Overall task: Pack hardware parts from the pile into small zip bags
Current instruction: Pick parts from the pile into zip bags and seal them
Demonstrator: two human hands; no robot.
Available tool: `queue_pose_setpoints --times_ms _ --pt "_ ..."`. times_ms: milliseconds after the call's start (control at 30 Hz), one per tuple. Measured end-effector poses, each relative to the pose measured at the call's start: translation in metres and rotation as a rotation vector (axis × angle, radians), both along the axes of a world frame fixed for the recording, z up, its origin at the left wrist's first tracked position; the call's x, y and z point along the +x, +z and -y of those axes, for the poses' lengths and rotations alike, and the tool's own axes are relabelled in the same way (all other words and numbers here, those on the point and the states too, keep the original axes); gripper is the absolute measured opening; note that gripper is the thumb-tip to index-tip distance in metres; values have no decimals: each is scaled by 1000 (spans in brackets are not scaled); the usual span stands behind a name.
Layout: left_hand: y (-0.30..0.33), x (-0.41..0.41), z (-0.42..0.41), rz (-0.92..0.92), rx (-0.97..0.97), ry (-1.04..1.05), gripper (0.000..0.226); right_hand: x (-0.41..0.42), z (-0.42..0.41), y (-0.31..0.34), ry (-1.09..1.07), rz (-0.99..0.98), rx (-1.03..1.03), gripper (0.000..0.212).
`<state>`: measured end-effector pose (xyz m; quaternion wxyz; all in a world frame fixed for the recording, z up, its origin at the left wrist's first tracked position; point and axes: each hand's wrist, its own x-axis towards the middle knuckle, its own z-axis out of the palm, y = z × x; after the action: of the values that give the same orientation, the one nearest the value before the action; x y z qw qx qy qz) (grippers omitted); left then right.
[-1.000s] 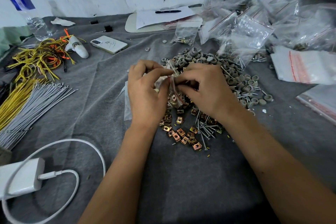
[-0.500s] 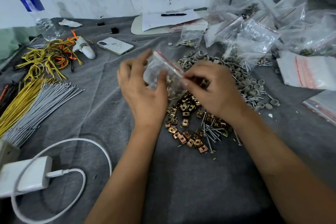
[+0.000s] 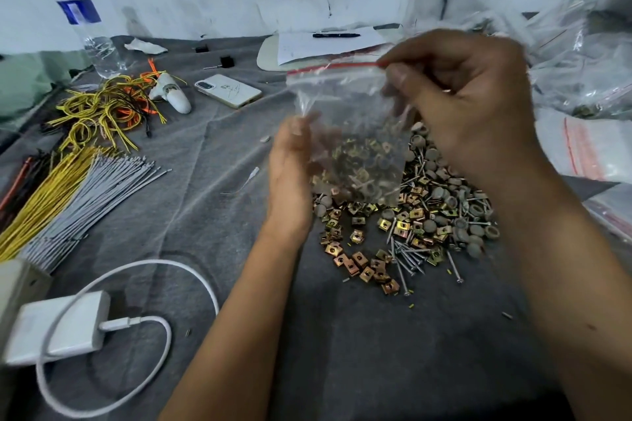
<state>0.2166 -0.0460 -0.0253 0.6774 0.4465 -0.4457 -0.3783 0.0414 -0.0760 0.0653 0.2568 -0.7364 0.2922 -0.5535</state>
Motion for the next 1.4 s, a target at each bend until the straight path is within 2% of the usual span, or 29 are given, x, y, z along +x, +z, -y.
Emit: queue_pose_setpoints --times_ms 33,100,233,300,367,400,500,667,733,800,900,1067,1167,1400 --pt "-2 -1 1 31 -9 -83 49 -2 2 0 -19 60 -18 15" --pt "-5 -3 0 10 8 -234 23 -4 12 -6 -74 122 14 21" --pt "-2 -8 -4 -169 110 -422 21 -7 29 -46 -160 213 318 17" --pt "0 -8 -3 -197 147 -346 36 -8 31 -65 -133 230 461 15" --pt "-4 -5 2 -162 164 -179 25 -7 31 -77 -32 214 512 14" --pt "-6 -3 4 -117 153 -110 16 -7 31 -81 7 191 489 15" --pt "-10 3 8 37 105 38 22 -4 30 -82 33 145 402 17" --pt "-9 5 7 296 55 200 10 -6 26 -82 36 162 270 19" --pt "-9 7 4 535 -2 260 7 -6 25 -83 26 52 216 21" --pt "-9 8 2 769 -49 287 24 -3 23 -85 -2 -82 189 24" --pt "-9 7 4 944 -97 275 20 5 21 -87 11 -208 139 20" --pt "-11 7 4 926 -107 222 7 8 17 -85 -41 -261 15 10" --pt "-11 7 4 917 -115 219 5 7 16 -82 -81 -274 -52 11" --pt "-9 5 4 895 -139 214 7 7 18 -81 -77 -279 -36 13"
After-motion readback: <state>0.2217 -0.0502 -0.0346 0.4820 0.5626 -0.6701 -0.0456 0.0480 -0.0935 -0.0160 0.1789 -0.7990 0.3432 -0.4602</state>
